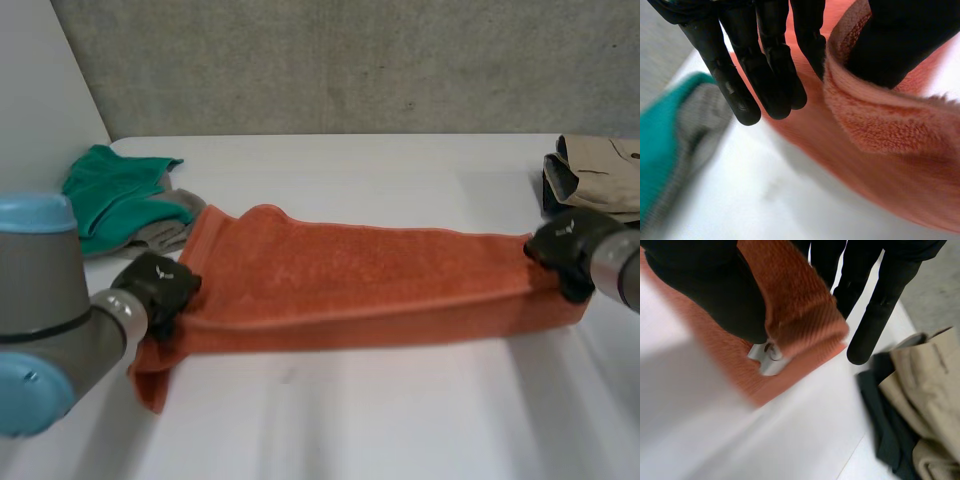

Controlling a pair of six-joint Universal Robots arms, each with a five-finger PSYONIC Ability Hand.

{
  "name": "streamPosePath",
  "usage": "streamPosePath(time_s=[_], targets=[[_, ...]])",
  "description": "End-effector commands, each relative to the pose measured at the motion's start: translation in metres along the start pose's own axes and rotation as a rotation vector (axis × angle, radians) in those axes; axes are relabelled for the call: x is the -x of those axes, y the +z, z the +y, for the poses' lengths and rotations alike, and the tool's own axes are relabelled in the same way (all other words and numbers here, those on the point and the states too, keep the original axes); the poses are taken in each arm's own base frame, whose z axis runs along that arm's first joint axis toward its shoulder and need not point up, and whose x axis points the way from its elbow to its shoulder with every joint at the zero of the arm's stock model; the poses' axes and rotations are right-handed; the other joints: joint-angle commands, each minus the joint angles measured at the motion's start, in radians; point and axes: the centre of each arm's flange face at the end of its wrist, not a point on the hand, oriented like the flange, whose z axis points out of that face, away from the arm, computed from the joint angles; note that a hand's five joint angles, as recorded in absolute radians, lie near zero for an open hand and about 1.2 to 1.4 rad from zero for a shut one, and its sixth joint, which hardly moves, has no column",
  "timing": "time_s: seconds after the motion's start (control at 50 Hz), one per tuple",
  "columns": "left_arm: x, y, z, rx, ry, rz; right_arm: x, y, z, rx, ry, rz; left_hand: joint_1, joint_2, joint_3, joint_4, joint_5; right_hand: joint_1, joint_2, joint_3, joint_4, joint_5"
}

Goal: Fold the laundry.

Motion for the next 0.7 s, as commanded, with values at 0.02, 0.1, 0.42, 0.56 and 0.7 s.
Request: streamPosePath(time_s=[0.02,0.1,0.42,0.56,0.7], targets=[[0.088,0.04,-0.092,-0.405,0.107,-0.388,-0.071,0.045,-0.061,-0.339,0.271,0.326,0.228,0.199,0.204,0.196,0.235,0.274,0.221,0.205,0.198,0.215],[0.141,0.02,-0.16,-0.715,0.091,-0.646,-0.121,0.031,-0.102,-0.672,0.445,0.534,0.228,0.199,0.204,0.196,0.235,0.274,0.221,0.205,0.198,0.215],[0.137,-0.001,-0.154,-0.772,-0.045,-0.614,-0.123,0.01,-0.113,-0.875,0.472,0.541,0.228,0.199,0.204,0.196,0.235,0.274,0.221,0.205,0.198,0.215],[0.089,0.018,-0.092,-0.568,-0.051,-0.462,-0.062,0.046,-0.066,-0.61,0.461,0.283,0.228,0.199,0.204,0.196,0.235,0.274,0.221,0.205,0.198,0.215],[0.039,0.036,-0.022,-0.359,-0.069,-0.306,-0.001,0.072,-0.006,-0.341,0.435,0.121,0.127,0.097,0.102,0.095,0.133,0.274,0.221,0.205,0.198,0.215]])
